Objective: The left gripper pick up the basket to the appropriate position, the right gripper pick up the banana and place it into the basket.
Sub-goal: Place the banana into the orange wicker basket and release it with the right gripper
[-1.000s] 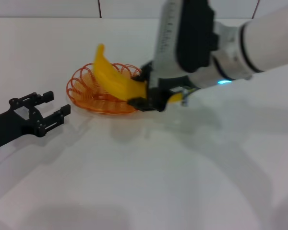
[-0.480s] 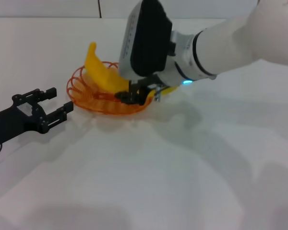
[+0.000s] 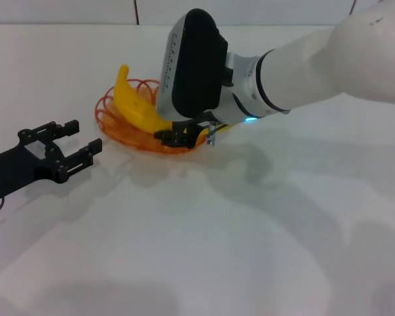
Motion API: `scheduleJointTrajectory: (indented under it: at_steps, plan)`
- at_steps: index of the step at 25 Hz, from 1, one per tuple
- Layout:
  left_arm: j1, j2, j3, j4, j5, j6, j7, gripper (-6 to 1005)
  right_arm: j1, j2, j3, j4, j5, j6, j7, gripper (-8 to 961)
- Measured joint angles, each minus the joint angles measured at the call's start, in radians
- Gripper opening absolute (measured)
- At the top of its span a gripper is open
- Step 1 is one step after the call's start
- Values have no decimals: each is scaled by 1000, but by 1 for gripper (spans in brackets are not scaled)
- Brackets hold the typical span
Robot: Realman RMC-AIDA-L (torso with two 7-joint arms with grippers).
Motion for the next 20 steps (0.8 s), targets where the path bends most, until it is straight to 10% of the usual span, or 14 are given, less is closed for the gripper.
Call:
scheduleJointTrajectory:
  at_steps: [20]
  plan:
    - [3, 3, 0, -14, 0, 0, 2, 616, -70, -5, -12, -136, -6, -24, 1, 769]
